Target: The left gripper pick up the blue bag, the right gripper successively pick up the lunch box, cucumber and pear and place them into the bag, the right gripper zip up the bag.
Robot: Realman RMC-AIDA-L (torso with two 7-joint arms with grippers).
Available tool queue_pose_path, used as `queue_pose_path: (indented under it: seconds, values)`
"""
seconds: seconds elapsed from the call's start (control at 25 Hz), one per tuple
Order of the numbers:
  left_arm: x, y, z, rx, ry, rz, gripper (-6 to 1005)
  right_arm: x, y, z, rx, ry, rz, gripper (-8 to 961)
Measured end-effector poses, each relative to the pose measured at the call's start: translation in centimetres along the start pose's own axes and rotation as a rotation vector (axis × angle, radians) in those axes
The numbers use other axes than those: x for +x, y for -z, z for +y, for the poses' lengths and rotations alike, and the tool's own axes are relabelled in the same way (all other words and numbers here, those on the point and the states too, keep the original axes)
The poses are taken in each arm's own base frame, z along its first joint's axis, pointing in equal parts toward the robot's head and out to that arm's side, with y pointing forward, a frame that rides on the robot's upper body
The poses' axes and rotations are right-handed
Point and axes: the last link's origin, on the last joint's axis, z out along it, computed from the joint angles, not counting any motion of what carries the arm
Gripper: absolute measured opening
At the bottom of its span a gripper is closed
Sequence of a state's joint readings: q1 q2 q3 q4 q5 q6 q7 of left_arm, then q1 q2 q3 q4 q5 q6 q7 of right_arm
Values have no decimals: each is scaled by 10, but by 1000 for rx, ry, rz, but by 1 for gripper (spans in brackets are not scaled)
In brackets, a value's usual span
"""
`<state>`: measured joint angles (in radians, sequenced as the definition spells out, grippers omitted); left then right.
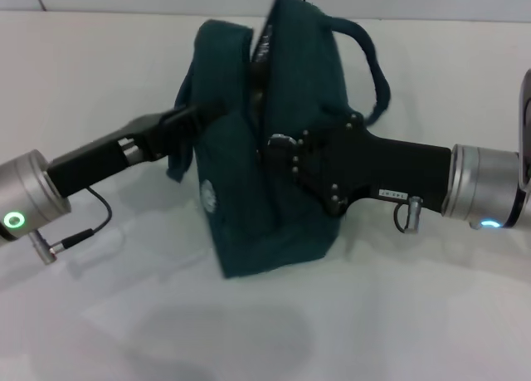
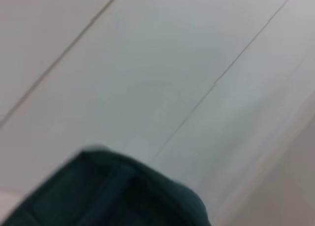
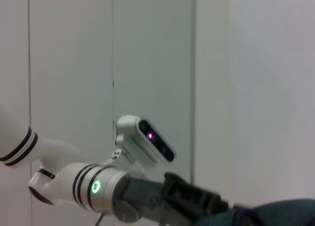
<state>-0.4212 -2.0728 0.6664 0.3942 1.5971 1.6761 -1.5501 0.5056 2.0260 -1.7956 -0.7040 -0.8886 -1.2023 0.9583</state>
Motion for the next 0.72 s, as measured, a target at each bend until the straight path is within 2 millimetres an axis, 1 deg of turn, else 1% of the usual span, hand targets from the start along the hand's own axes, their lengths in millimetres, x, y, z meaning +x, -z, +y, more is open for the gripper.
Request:
queue_pose_path:
  seconds: [0.16, 0.36, 0.52, 0.64, 0.72]
  values:
    - [3, 10, 0, 27, -70, 76, 154, -2, 0, 3, -21, -3, -11, 7]
    - [1, 31, -1, 91, -159, 163, 362, -1, 2, 0, -5, -13, -17, 7]
    - [-2, 43, 2, 99, -169, 174, 513, -1, 0, -1, -18, -12, -8, 8]
    - [-15, 51, 6, 100, -155, 157, 631, -4, -2, -3, -15, -9, -18, 8]
    - [-29, 58, 10, 115, -151, 153, 714, -7, -3, -4, -10, -7, -29, 8]
